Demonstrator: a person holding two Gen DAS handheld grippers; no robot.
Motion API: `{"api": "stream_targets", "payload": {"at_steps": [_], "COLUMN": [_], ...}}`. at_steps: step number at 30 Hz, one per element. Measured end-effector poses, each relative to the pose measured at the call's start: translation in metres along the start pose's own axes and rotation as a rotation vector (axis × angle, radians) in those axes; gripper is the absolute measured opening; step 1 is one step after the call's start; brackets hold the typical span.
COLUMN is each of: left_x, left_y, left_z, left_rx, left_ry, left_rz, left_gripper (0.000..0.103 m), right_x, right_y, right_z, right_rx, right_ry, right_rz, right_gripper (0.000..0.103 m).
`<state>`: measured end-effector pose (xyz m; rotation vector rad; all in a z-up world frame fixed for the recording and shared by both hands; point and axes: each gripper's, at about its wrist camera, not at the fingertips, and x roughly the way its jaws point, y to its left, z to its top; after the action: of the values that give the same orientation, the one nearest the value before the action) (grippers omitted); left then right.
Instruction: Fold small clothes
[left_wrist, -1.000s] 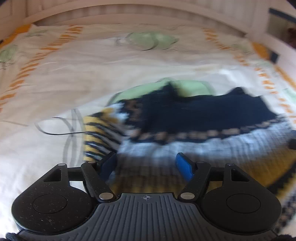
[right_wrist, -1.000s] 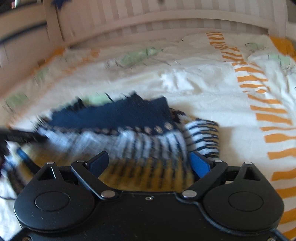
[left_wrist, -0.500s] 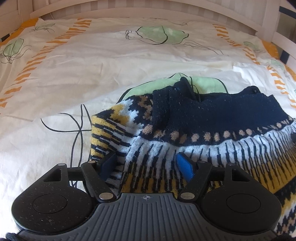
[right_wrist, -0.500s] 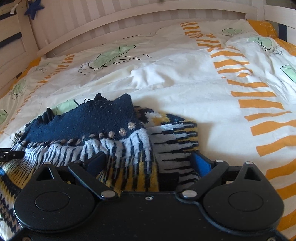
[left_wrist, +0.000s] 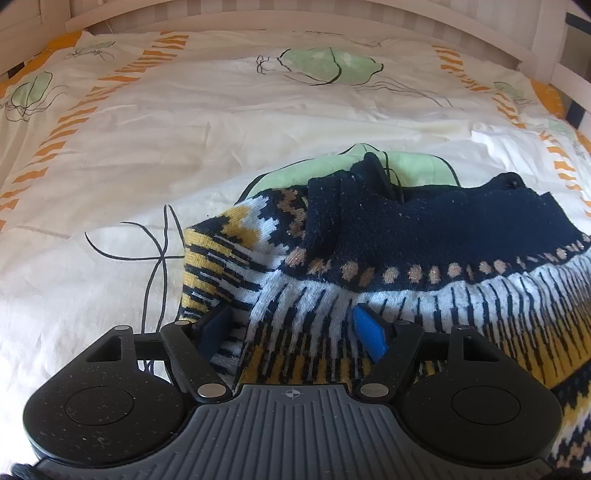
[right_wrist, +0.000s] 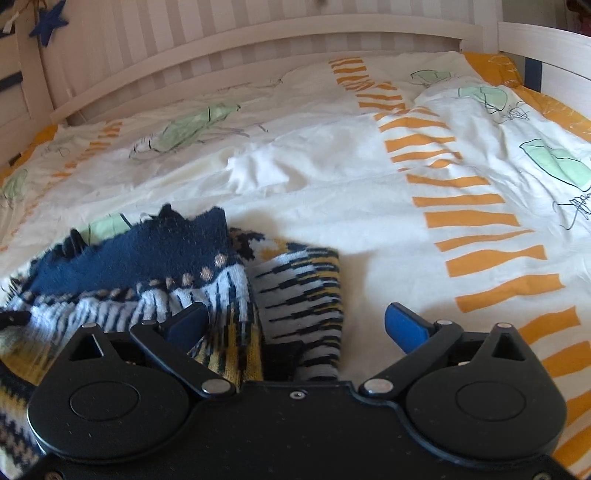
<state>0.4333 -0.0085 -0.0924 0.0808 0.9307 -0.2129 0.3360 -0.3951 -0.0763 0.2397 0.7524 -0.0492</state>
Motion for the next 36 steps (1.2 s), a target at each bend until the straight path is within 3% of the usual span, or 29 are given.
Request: {"api": "stream_targets", "payload": {"at_steps": [7,16,25,28,32,36], "left_x": [-0.024,-0.083,-0.071,-0.056,-0.048,-0.051], "left_y": [-0.007,-0.045,-0.099,-0.11,-0.12,-0.123], "left_z": [-0.002,-0.02,-0.037,-0.046,-0.058,-0.056], "left_rx": [-0.017,0.015,0.052,0.071,0.149,0.144], "left_ry": [-0.011,-0.064,-0.002,0.04,0.016,0.021], "left_rz": [0.045,-0.046,-0.061,-0.025,0.036,0.057], "left_gripper": [0.071,0.071,0.071,0.072,0.076,0.075], "right_x": [-0.036,-0.074,-0.089,-0.086,-0.083,-0.084], "right_y": [-0.002,-0.009,-0.01,-0.015,-0.02,-0.025], "right_z": [0.001,-0.017,-0.036,-0.04,-0.045,-0.042], "right_rx": [0.014,0.089,0.091,0.112,0.132,0.18], "right_ry": [-0.026,-0.003,0.037,0.054,0.065,0.067], "right_rz": [0.081,0.164,0.205,0.215,0.223,0.25], "right_gripper": [0.102,0.102,0.102,0.102,0.102,0.102]}}
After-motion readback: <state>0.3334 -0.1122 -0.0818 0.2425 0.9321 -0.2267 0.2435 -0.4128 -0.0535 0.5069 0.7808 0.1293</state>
